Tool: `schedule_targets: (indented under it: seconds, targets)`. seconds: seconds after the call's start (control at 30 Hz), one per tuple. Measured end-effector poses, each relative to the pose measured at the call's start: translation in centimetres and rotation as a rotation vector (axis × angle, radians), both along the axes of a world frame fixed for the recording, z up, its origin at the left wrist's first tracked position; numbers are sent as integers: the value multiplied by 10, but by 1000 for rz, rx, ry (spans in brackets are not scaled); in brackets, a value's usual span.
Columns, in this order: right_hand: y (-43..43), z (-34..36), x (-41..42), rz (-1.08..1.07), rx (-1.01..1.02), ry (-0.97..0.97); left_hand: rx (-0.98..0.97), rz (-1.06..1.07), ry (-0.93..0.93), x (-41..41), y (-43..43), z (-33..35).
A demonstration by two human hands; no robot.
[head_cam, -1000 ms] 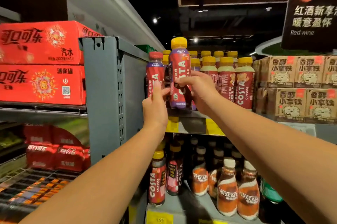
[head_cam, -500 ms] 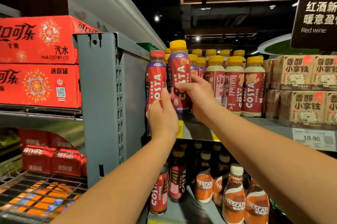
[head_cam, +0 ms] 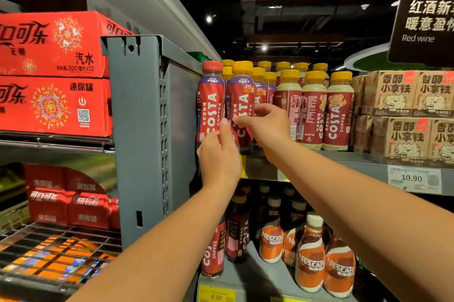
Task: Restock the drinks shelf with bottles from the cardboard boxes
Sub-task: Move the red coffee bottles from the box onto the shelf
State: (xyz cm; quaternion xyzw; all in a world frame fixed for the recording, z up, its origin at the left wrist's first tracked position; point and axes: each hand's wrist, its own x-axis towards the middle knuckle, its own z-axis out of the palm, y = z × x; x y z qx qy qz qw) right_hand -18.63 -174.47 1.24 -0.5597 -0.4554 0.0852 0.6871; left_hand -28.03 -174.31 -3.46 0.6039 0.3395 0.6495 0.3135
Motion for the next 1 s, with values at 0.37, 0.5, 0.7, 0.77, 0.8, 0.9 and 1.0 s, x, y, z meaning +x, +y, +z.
schedule_targets:
  seconds: [0.37, 0.5, 0.7, 0.77, 0.8, 0.9, 1.0]
  targets:
    - [-31, -5, -5, -216, -121, -290, 79, -102, 192, -27, -4, 0]
    - [-64, -9, -7, -351, -268, -626, 253, 62, 580, -43, -8, 2]
    - [-118, -33, -10, -475, -665, -955, 281, 66, 996, -49, -36, -11]
    - [-137, -46, -11, -444, -855, -1009, 277, 47, 1072, -51, -56, -19]
    - [-147, -53, -11, -420, -913, -1010, 282, 35, 1102, -50, -68, -24]
    - [-180, -75, -10, -377, -967, -986, 292, -7, 1148, -44, -104, -39]
    - [-210, -99, -7, -355, -989, -1012, 263, -20, 1181, -32, -137, -59]
